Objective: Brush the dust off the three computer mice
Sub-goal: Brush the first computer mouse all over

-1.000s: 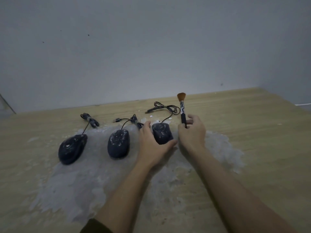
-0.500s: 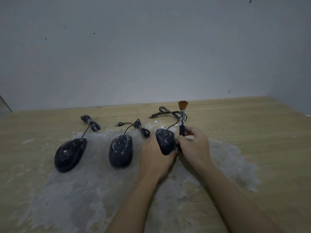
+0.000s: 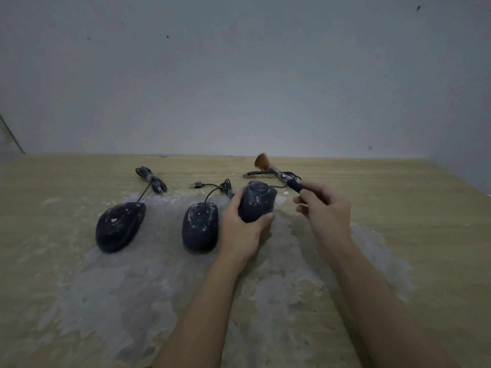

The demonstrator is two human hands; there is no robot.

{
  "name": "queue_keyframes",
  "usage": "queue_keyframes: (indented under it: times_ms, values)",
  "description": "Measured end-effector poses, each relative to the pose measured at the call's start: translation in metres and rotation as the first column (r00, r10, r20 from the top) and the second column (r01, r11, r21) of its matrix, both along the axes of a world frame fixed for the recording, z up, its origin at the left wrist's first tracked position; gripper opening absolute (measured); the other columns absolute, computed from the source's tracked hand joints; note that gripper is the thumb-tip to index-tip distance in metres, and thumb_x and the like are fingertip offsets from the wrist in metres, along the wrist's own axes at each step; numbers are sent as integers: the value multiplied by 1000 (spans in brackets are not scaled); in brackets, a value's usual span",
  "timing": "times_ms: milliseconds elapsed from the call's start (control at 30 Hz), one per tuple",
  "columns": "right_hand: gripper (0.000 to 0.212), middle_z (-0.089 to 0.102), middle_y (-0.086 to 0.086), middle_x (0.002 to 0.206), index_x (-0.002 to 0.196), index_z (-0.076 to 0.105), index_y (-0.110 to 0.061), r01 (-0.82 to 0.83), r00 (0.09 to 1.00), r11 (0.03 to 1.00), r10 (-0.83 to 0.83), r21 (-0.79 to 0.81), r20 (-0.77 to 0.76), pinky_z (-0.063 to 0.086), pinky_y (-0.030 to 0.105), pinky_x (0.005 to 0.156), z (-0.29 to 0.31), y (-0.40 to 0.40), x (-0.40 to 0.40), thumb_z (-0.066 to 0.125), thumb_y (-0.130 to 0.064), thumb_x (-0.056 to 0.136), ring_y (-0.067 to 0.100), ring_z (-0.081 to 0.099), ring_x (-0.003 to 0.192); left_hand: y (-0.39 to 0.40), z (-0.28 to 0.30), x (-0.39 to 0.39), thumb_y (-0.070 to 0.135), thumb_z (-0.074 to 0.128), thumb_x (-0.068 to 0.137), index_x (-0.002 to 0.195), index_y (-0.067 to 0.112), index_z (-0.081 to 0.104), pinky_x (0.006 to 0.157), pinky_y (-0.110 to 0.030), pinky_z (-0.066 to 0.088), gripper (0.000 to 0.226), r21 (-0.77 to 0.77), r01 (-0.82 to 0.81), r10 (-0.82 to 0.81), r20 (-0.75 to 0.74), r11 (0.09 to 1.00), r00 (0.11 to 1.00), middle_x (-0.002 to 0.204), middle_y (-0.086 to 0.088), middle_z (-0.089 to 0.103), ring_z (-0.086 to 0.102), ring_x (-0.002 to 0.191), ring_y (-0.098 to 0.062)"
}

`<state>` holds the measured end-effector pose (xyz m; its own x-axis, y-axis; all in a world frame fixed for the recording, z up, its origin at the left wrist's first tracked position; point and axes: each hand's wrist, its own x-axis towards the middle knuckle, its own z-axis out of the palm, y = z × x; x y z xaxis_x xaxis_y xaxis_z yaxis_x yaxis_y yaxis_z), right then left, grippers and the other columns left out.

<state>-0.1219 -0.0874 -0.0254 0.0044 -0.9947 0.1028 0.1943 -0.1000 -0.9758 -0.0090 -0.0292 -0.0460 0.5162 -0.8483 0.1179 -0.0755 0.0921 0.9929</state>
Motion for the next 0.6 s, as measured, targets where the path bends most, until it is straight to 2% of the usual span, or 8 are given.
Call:
queue_keyframes:
  times_ms: [100, 133, 200, 267, 333, 433, 533, 600]
  values:
    - [16, 60, 9, 74, 73, 61, -5, -37, 913, 993, -11, 109, 407, 52, 13, 59, 16, -1, 6, 59, 7, 83, 9, 60, 58, 3, 1, 4, 0, 74, 70, 129, 32, 45, 94, -43, 51, 73, -59, 29, -33, -68, 998, 997, 125, -5, 58, 60, 108, -20]
    - [16, 60, 9, 75, 71, 60, -4, -53, 869, 993, -7, 108, 495, 53, 13, 60, 21, -2, 7, 60, 8, 82, 8, 61, 57, 4, 2, 6, -1, 74, 70, 127, 34, 46, 94, -44, 51, 72, -77, 30, -37, -89, 997, 995, 124, -5, 59, 61, 108, -21]
    - [14, 59, 6, 74, 72, 60, -4, -61, 827, 997, 30, 37, 562, 51, 12, 61, 30, -4, 10, 61, 6, 81, 5, 60, 55, 4, 3, 9, -4, 73, 70, 125, 33, 46, 93, -41, 51, 72, -109, 24, -39, -138, 994, 990, 123, -6, 60, 62, 106, -20]
    - [12, 61, 3, 73, 76, 60, -8, -21, 872, 996, 59, -85, 486, 50, 14, 59, 40, -5, 15, 59, -1, 85, 5, 61, 55, 4, 4, 15, -7, 72, 70, 125, 32, 46, 90, -37, 53, 72, -118, 24, -44, -172, 993, 984, 120, -4, 61, 63, 103, -18]
    - [11, 67, 5, 79, 83, 53, -15, 21, 968, 965, 46, -262, 248, 51, 18, 57, 52, -6, 17, 52, -11, 92, 11, 66, 59, 4, 6, 20, -8, 71, 69, 130, 29, 44, 91, -38, 52, 76, -118, 42, -63, -176, 992, 982, 121, -3, 59, 62, 104, -18]
    - [13, 67, 10, 88, 86, 39, -24, -45, 999, 891, 36, -452, -30, 54, 23, 60, 68, -4, 17, 42, -18, 97, 20, 69, 64, 4, 8, 26, -11, 69, 70, 129, 29, 45, 88, -35, 53, 74, -132, 78, -100, -163, 988, 982, 115, 2, 60, 62, 100, -13]
    - [22, 66, 11, 87, 87, 39, -25, -58, 997, 875, 26, -480, -72, 53, 21, 62, 72, 1, 18, 54, -9, 91, 15, 69, 63, 2, 10, 31, -13, 66, 72, 125, 30, 46, 89, -35, 53, 71, -145, 116, -138, -150, 983, 979, 113, 6, 60, 62, 102, -13]
    - [25, 66, 10, 86, 89, 44, -21, -120, 992, 879, 95, -462, -78, 52, 19, 62, 70, 2, 21, 59, -2, 86, 12, 66, 62, 1, 11, 34, -15, 66, 71, 120, 33, 50, 93, -37, 51, 69, -162, 132, -155, -135, 978, 979, 116, 6, 60, 61, 106, -14]
